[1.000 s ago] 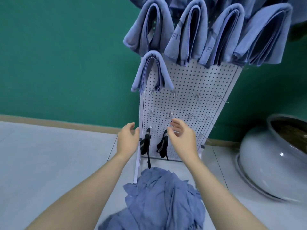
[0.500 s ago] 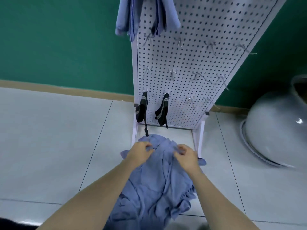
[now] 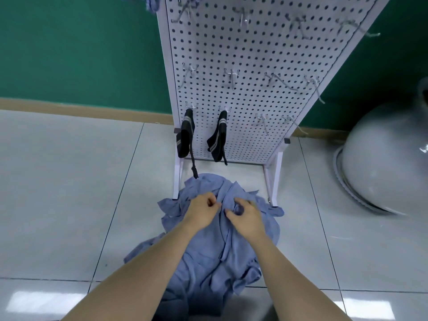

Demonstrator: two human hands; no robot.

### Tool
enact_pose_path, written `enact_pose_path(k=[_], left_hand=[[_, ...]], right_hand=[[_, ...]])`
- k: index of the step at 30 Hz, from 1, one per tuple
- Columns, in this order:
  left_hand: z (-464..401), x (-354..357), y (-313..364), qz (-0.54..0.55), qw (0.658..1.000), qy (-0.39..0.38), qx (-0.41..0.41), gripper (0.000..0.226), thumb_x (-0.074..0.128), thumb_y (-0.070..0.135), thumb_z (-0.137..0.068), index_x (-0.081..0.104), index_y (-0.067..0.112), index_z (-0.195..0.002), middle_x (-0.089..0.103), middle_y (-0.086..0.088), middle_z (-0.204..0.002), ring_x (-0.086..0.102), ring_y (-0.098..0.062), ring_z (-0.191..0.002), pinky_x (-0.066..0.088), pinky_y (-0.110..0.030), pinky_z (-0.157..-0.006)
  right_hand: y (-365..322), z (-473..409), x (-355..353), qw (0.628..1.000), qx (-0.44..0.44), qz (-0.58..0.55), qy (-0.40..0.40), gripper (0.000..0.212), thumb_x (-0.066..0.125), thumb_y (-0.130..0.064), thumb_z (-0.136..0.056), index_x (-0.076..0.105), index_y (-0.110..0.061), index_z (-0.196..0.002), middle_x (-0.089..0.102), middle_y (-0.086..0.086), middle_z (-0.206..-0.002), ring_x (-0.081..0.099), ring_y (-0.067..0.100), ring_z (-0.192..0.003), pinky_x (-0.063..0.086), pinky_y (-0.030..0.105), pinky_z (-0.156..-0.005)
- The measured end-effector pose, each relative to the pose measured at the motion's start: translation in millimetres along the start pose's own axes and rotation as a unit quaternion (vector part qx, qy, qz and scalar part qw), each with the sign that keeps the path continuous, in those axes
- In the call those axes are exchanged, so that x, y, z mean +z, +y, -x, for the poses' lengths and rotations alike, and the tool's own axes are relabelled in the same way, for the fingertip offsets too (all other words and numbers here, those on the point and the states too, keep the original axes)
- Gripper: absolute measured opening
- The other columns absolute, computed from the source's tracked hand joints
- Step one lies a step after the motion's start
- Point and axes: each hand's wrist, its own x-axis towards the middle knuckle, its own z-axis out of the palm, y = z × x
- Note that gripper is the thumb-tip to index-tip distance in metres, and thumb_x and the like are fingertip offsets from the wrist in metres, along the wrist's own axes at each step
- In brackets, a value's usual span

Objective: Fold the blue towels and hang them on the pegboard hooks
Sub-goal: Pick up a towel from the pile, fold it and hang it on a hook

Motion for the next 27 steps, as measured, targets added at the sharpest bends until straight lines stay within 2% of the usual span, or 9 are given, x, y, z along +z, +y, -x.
enact_pose_path(k=[4, 6, 7, 10, 13, 16, 19, 25, 27], left_hand=[[6.6, -13.6, 26.1, 0.068, 0.997, 0.035, 0.027, 0.027, 0.056, 0.016, -0.104, 0.045, 0.013, -0.079, 0.041, 0.005, -0.063, 0.035, -0.008, -0.057, 0.033, -0.022, -0.058], [14.8, -22.8, 40.0, 0.083, 0.995, 0.022, 0.053, 0.025, 0.055, 0.016, -0.105, 0.045, 0.011, -0.082, 0.036, 0.006, -0.06, 0.03, -0.007, -0.054, 0.03, -0.022, -0.055], [19.9, -27.9, 46.9, 0.091, 0.993, 0.012, 0.068, 0.024, 0.054, 0.015, -0.106, 0.046, 0.01, -0.084, 0.035, 0.007, -0.058, 0.029, -0.006, -0.052, 0.029, -0.022, -0.054], [33.7, -46.5, 68.8, 0.145, 0.985, 0.001, 0.096, 0.024, 0.055, 0.017, -0.106, 0.047, 0.011, -0.084, 0.034, 0.007, -0.056, 0.028, -0.006, -0.051, 0.027, -0.021, -0.051], [50.1, -70.7, 101.0, 0.187, 0.974, 0.008, 0.13, 0.026, 0.058, 0.017, -0.105, 0.048, 0.016, -0.081, 0.041, -0.008, -0.063, 0.033, -0.018, -0.058, 0.028, -0.027, -0.051], [72.9, -98.5, 140.7, 0.188, 0.966, 0.023, 0.175, 0.025, 0.058, 0.017, -0.105, 0.048, 0.016, -0.082, 0.044, -0.011, -0.066, 0.036, -0.021, -0.06, 0.033, -0.026, -0.053], [97.6, -127.1, 183.9, 0.158, 0.963, 0.042, 0.213, 0.023, 0.057, 0.016, -0.106, 0.048, 0.015, -0.084, 0.041, -0.006, -0.062, 0.034, -0.019, -0.058, 0.032, -0.022, -0.049], [150.5, -179.8, 261.1, 0.079, 0.947, 0.086, 0.298, 0.019, 0.06, 0.017, -0.103, 0.054, 0.01, -0.087, 0.043, -0.006, -0.062, 0.031, -0.005, -0.051, 0.031, -0.017, -0.051], [168.9, -195.7, 280.6, 0.069, 0.937, 0.101, 0.327, 0.015, 0.065, 0.019, -0.1, 0.06, 0.008, -0.091, 0.056, -0.001, -0.067, 0.045, -0.003, -0.057, 0.039, -0.015, -0.06]], right_hand=[[-11.2, 10.9, 0.3, 0.999, -0.033, 0.037, 0.012, 0.048, 0.066, -0.067, -0.072, 0.075, -0.031, -0.104, 0.055, -0.005, -0.115, 0.055, 0.014, -0.11, 0.046, 0.036, -0.099], [-21.1, 15.1, -3.5, 0.998, -0.05, 0.022, 0.012, 0.023, 0.075, -0.054, -0.078, 0.065, -0.034, -0.084, 0.057, -0.006, -0.104, 0.056, 0.015, -0.1, 0.048, 0.036, -0.09], [-27.7, 17.1, -7.7, 0.998, -0.059, 0.006, 0.014, 0.023, 0.078, -0.046, -0.079, 0.058, -0.034, -0.08, 0.057, -0.006, -0.1, 0.056, 0.016, -0.097, 0.049, 0.035, -0.086], [-47.7, 22.4, -25.8, 0.993, -0.1, -0.061, 0.01, 0.039, 0.082, -0.03, -0.082, 0.059, -0.024, -0.112, 0.058, -0.002, -0.111, 0.058, 0.017, -0.103, 0.048, 0.03, -0.088], [-69.6, 32.5, -54.5, 0.99, -0.127, -0.065, -0.018, 0.057, 0.078, -0.024, -0.087, 0.052, -0.022, -0.137, 0.064, 0.0, -0.115, 0.063, 0.02, -0.102, 0.052, 0.034, -0.088], [-89.2, 45.1, -85.7, 0.986, -0.163, -0.027, -0.016, 0.014, 0.071, -0.019, -0.093, 0.067, -0.024, -0.105, 0.069, -0.003, -0.09, 0.065, 0.008, -0.081, 0.052, 0.027, -0.073], [-114.1, 63.4, -117.8, 0.981, -0.195, -0.004, -0.007, 0.039, 0.066, -0.021, -0.099, 0.052, -0.034, -0.065, 0.051, -0.011, -0.057, 0.049, -0.001, -0.051, 0.033, 0.017, -0.05], [-168.9, 110.1, -183.4, 0.967, -0.253, 0.004, 0.029, 0.038, 0.061, -0.021, -0.1, 0.047, -0.018, -0.065, 0.045, -0.003, -0.059, 0.037, 0.011, -0.054, 0.026, 0.026, -0.05], [-183.5, 128.4, -204.4, 0.958, -0.281, 0.001, 0.053, 0.034, 0.056, -0.023, -0.102, 0.047, -0.014, -0.07, 0.047, 0.001, -0.063, 0.039, 0.015, -0.058, 0.028, 0.031, -0.052]])
